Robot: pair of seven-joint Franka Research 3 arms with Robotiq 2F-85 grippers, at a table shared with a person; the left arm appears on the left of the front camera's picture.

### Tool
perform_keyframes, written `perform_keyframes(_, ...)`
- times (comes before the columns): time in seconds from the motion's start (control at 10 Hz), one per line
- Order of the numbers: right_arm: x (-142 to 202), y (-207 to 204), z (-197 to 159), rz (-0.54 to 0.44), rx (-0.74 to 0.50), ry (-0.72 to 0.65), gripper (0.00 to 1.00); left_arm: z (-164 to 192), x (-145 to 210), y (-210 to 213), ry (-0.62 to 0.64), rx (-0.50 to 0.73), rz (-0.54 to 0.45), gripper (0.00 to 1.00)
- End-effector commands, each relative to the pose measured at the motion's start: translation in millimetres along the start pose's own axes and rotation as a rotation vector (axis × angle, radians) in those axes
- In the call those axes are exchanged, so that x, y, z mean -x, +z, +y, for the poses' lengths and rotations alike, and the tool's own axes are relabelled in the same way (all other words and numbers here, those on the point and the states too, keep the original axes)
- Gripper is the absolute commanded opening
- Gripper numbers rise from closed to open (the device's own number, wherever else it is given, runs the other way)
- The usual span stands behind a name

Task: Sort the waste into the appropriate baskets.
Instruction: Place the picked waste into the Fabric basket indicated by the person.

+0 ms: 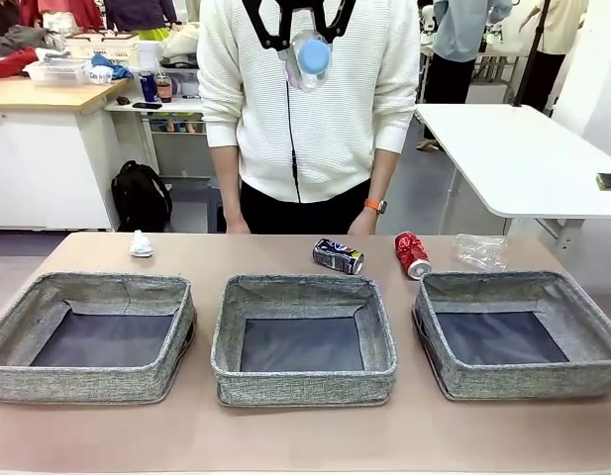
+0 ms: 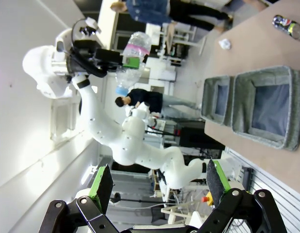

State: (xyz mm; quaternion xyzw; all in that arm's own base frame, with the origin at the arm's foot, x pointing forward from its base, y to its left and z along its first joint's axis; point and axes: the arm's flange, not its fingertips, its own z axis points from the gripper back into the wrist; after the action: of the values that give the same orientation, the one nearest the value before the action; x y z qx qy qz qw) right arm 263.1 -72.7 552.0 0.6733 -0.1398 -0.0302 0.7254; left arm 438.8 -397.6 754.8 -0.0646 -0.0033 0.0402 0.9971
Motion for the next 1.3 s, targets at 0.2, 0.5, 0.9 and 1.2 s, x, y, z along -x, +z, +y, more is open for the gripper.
perform_keyframes(0.2, -2.0, -1.0, 1.3, -0.003, -0.022, 0.024, 1.00, 0.7, 2.1, 1.7, 0.007, 0.004, 0.006, 0.27)
perform_keyframes(0.5, -2.0, -1.0, 1.3, -0.003, -0.022, 0.024, 1.00, 0.7, 2.1, 1.7, 0.007, 0.004, 0.006, 0.27)
perform_keyframes(0.9, -2.0, -1.0, 1.3, -0.003, -0.022, 0.024, 1.00, 0.7, 2.1, 1.7, 0.007, 0.004, 0.006, 0.27)
perform_keyframes(1.2, -2.0, -1.0, 1.3, -0.003, -0.022, 0.024, 1.00, 0.7, 2.1, 1.7, 0.007, 0.004, 0.006, 0.27)
